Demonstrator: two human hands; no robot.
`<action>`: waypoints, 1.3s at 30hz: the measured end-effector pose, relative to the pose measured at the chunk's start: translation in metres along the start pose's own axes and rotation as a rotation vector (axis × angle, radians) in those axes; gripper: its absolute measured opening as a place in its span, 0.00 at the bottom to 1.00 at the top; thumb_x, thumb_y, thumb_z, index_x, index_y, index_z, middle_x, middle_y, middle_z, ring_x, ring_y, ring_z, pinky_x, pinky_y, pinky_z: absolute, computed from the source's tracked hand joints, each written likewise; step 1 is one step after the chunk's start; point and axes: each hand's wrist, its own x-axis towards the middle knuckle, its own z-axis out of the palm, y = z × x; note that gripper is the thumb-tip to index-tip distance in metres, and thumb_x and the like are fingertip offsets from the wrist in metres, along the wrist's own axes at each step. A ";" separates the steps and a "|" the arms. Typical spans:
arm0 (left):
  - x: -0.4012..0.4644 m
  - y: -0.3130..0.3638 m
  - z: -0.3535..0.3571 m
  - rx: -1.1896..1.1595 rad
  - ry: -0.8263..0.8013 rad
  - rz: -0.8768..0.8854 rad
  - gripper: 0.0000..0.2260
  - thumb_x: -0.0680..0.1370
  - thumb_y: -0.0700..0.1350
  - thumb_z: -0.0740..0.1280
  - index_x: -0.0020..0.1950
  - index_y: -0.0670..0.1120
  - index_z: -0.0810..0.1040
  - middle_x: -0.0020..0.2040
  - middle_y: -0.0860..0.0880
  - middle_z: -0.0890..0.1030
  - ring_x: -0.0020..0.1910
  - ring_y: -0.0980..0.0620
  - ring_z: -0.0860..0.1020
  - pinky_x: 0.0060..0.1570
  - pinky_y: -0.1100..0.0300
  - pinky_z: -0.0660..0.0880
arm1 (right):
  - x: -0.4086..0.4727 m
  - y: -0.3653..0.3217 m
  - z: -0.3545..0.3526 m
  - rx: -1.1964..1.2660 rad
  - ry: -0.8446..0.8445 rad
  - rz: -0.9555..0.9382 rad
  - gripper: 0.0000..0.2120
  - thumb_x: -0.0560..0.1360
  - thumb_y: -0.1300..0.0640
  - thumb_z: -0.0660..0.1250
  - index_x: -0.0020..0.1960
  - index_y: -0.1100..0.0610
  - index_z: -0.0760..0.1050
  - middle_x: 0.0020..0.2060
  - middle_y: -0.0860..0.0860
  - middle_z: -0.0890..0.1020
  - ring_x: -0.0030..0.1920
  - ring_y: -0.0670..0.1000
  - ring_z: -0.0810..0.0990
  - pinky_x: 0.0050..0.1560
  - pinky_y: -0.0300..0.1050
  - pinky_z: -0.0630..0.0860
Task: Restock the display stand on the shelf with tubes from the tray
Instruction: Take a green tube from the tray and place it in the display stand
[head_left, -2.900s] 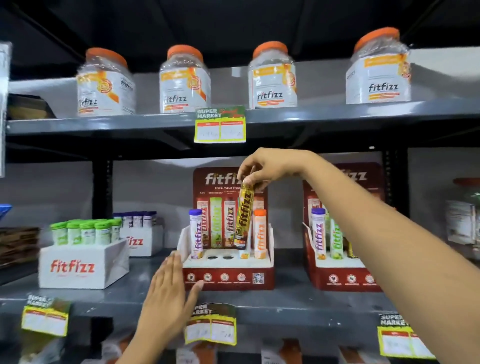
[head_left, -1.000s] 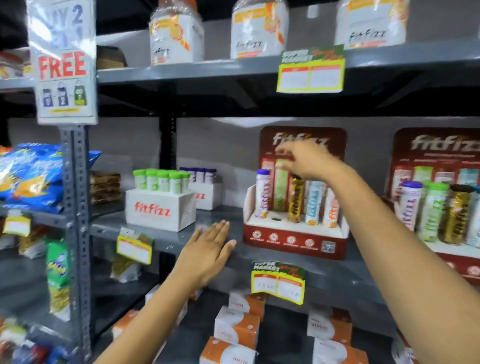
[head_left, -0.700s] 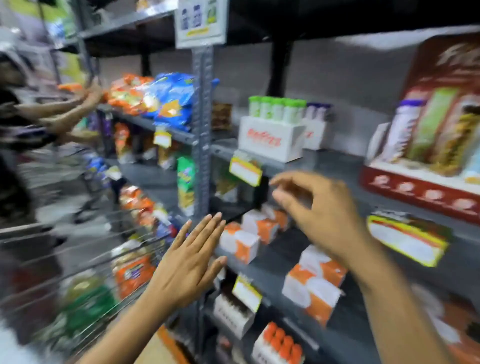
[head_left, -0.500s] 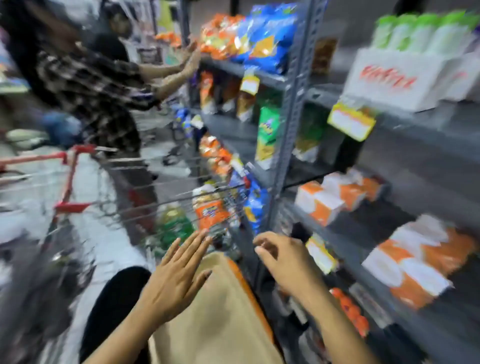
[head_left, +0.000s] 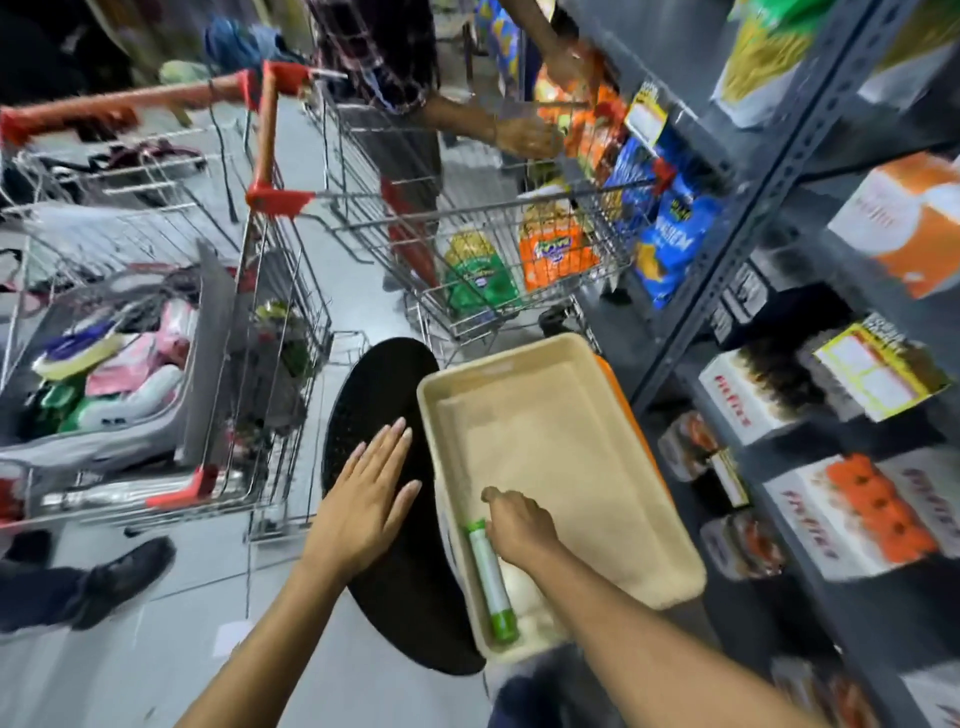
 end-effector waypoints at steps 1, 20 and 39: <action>0.000 0.000 0.001 -0.006 0.010 -0.005 0.27 0.81 0.57 0.49 0.77 0.46 0.53 0.77 0.50 0.52 0.75 0.56 0.47 0.72 0.53 0.49 | 0.004 -0.003 0.009 -0.016 0.002 -0.009 0.19 0.75 0.62 0.58 0.66 0.56 0.68 0.58 0.60 0.77 0.58 0.62 0.78 0.54 0.53 0.75; -0.002 -0.002 0.003 -0.075 -0.002 -0.043 0.29 0.80 0.60 0.48 0.77 0.48 0.52 0.77 0.52 0.52 0.75 0.57 0.48 0.72 0.54 0.50 | 0.012 -0.045 -0.062 -0.242 -0.378 -0.110 0.16 0.69 0.56 0.73 0.53 0.65 0.80 0.48 0.60 0.82 0.38 0.55 0.76 0.33 0.42 0.70; 0.225 0.276 -0.225 -0.255 0.457 0.784 0.29 0.80 0.61 0.48 0.74 0.43 0.62 0.74 0.48 0.59 0.73 0.54 0.57 0.71 0.62 0.50 | -0.331 -0.040 -0.491 -0.436 0.652 -0.324 0.11 0.73 0.50 0.70 0.54 0.50 0.80 0.47 0.46 0.83 0.40 0.40 0.76 0.44 0.33 0.70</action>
